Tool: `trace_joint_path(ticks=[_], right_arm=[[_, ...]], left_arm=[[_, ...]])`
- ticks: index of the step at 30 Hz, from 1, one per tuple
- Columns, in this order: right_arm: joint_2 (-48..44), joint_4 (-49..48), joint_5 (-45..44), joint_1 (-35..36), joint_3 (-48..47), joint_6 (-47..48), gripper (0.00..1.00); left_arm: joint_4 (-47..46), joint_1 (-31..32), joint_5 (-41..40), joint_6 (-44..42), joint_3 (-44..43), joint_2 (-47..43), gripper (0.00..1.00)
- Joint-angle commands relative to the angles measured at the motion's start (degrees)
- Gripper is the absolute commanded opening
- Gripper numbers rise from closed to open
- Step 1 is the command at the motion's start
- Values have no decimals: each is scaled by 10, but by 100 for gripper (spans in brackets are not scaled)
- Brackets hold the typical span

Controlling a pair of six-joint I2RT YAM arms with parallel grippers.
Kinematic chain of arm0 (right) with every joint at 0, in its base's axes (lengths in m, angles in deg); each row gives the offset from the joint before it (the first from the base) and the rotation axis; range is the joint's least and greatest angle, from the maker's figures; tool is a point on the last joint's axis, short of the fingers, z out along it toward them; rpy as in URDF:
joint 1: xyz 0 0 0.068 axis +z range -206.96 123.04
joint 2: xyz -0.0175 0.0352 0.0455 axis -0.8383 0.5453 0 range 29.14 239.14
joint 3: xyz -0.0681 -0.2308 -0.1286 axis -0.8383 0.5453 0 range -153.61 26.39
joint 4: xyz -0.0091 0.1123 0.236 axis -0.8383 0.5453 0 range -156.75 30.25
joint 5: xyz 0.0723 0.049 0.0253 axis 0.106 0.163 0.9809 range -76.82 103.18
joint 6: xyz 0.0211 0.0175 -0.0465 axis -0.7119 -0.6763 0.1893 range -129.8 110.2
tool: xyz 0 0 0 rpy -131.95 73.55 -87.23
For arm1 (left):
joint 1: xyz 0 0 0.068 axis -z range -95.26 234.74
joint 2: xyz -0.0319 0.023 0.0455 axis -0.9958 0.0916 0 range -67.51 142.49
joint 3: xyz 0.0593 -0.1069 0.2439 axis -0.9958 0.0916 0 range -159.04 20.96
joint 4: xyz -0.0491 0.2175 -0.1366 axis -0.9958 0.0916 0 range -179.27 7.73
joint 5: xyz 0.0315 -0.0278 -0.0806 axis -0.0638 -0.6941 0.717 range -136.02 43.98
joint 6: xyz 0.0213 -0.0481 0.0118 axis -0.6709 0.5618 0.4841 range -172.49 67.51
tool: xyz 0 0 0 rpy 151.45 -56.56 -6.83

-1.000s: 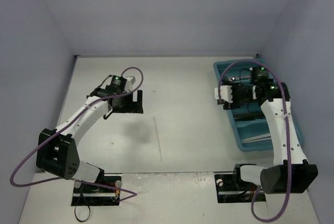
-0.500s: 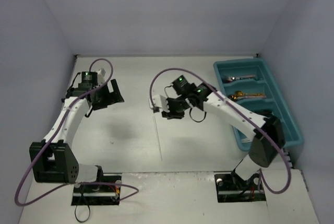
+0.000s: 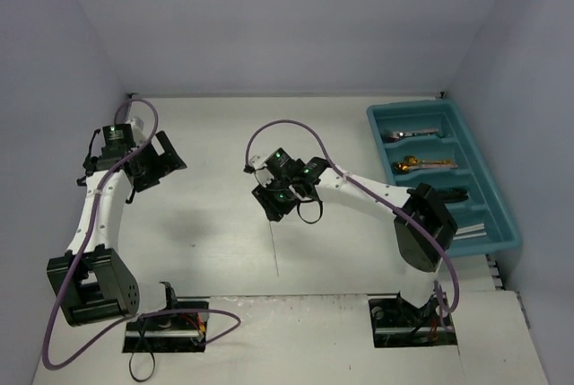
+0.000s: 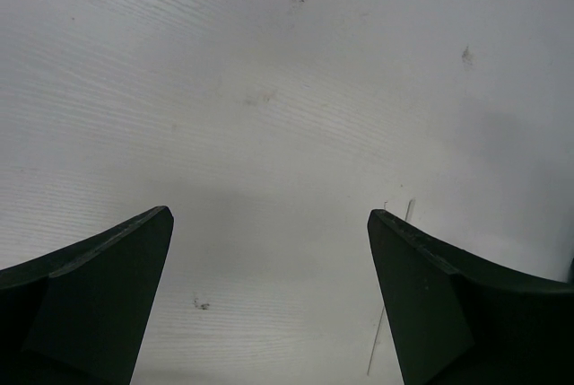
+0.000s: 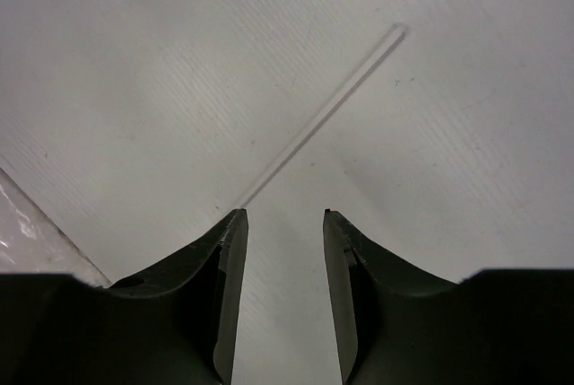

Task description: Sort the eating utensils into containers

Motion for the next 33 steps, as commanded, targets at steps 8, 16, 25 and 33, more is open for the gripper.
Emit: trace_joint_path(ticks=[8,16,25,33], right_arm=[[78,-26,-112,14,-6,-265,32],[119,-25,-110,14,-22,-276,33],[125,-28,-102,15,-19,-285,39],[143,-26,-119,44,-39,-302,39]], left_arm=[[2,-47,31,5,-10,-15,90],[2,-51,36,4,-2,-7,90],[2,-64,49,-2,9,-7,90],[2,-65,46,-1,9,-5,90]])
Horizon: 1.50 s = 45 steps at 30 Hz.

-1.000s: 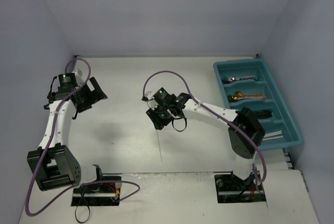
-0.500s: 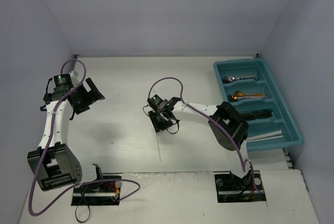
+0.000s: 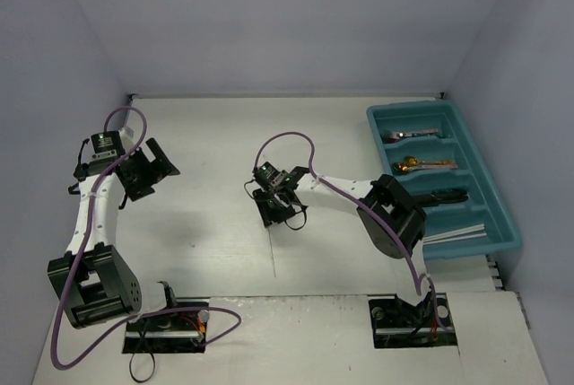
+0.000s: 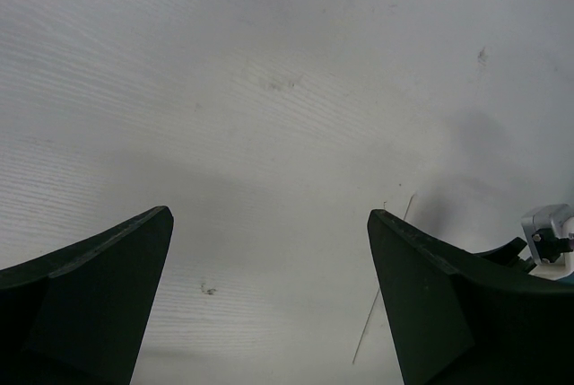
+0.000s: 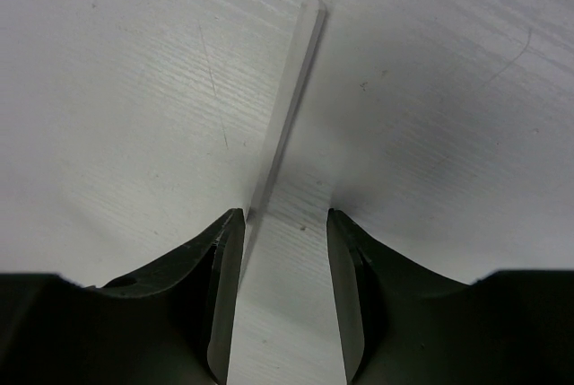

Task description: Sort the eating utensils into containers

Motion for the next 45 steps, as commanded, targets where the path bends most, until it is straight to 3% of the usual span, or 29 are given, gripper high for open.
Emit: trace_joint_path(ticks=[1,11,17,21,22,26,31,38,45], right_arm=[[28,7,-27,33,-27,-21,38],[61,11,-85,50,-2,-27,25],[122,40,-125,52,-19,-5,10],[144,56,-134,60,-38,8,6],[150,56,-130,60,-41,9,1],[144,58,-118,60,-43,16,0],[68,59,-122,50,-59,27,0],[-79,67,-104,-114,-46,0,0],[-181,68,-77,-223,-22,-17,0]], left_arm=[[-11,-6,3,-1,-12,-5,90],[3,-12,-20,-8,-19,-12,90],[17,-16,-24,-9,-36,1,90],[24,-19,-30,-13,-43,8,90],[24,-21,-30,-15,-44,9,90],[24,-23,-30,-17,-42,14,90],[24,-23,-18,-13,-39,16,90],[19,-23,-2,-7,-33,14,90],[11,-18,5,-4,-25,-2,90]])
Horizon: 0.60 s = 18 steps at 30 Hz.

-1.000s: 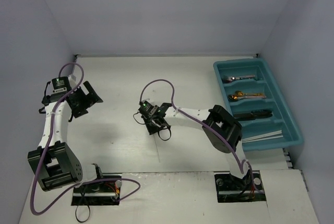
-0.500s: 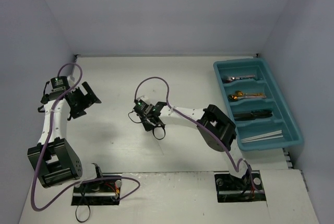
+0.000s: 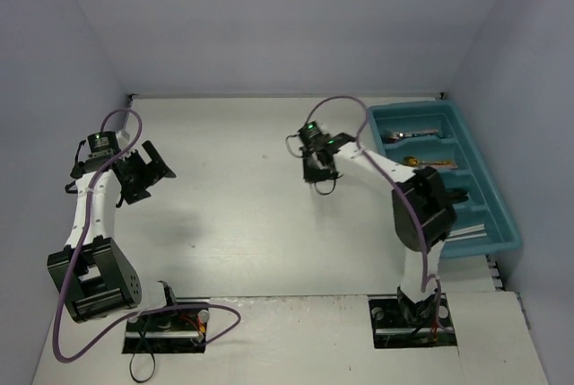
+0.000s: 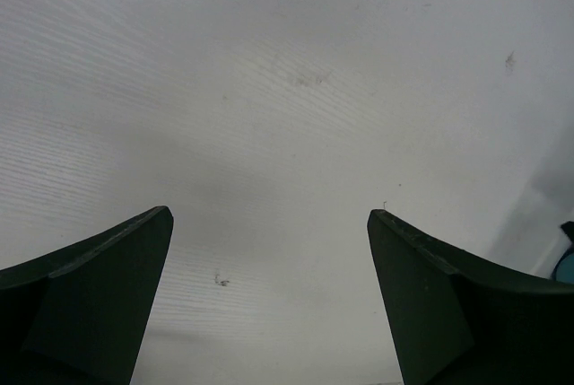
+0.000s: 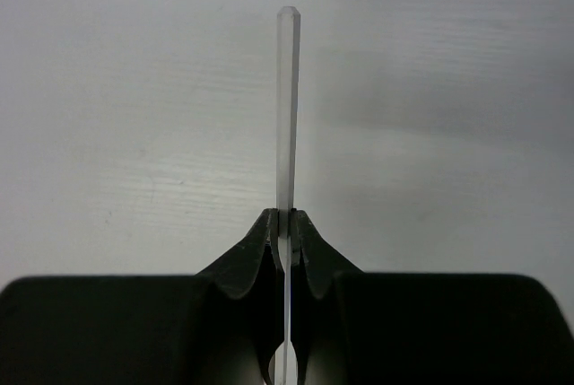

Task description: Sort the eating utensils into containers

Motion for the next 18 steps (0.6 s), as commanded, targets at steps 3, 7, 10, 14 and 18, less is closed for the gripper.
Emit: trace_joint_path(ticks=[3,7,10,14,18], right_arm=[[-138,18,15,-70,-9,-51,0],[-190,28,50,-171,12,-97,0],[-234,41,43,-247,37,-112,0],[-291,78,48,-355,62,-114,0],[-321,108,67,-443,73,-108,0]], left_arm=[[-17,13,16,6,-19,-24,90],[-35,55,-5,-5,-25,-42,90],[-52,98,-29,-16,-22,-48,90],[-59,126,-32,-10,-31,-26,90],[-64,141,-32,-3,-42,-6,90]])
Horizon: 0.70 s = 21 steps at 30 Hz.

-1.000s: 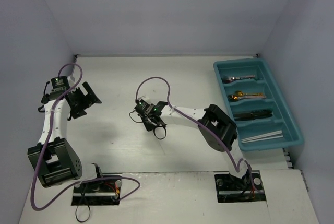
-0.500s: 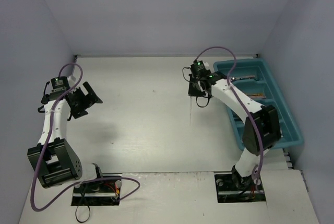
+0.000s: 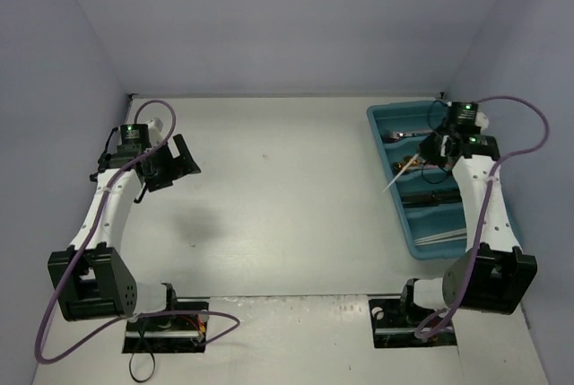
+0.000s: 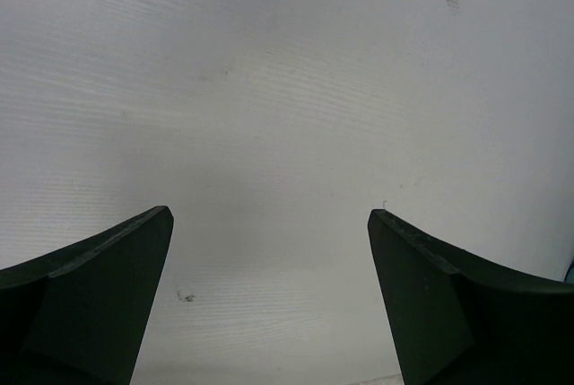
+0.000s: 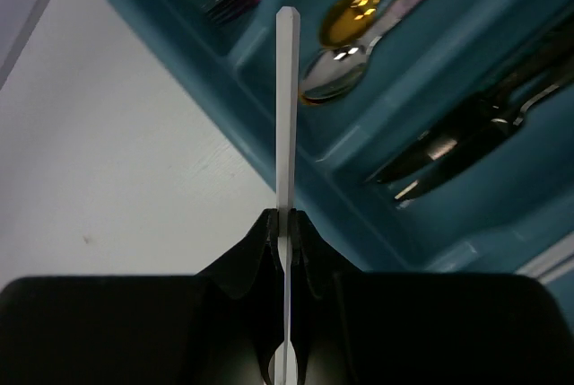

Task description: Sort the eating utensils into containers

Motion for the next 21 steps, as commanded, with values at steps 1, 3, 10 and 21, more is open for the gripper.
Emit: trace_joint_path(ticks=[1,3,10,21], right_arm=[[-48,44,26,-85,8,-8,0],[-54,59,43,-130,10,-4,0],[-73,114,64,-226,52,10,0],[-82,150,20,-335,89,14,0]], left_arm=[[-33,14,-11,3,-41,13,90],[-36,21,-12,3,-45,18,90],[-37,25,-10,3,-51,20,90],[-37,24,23,-6,-46,12,90]])
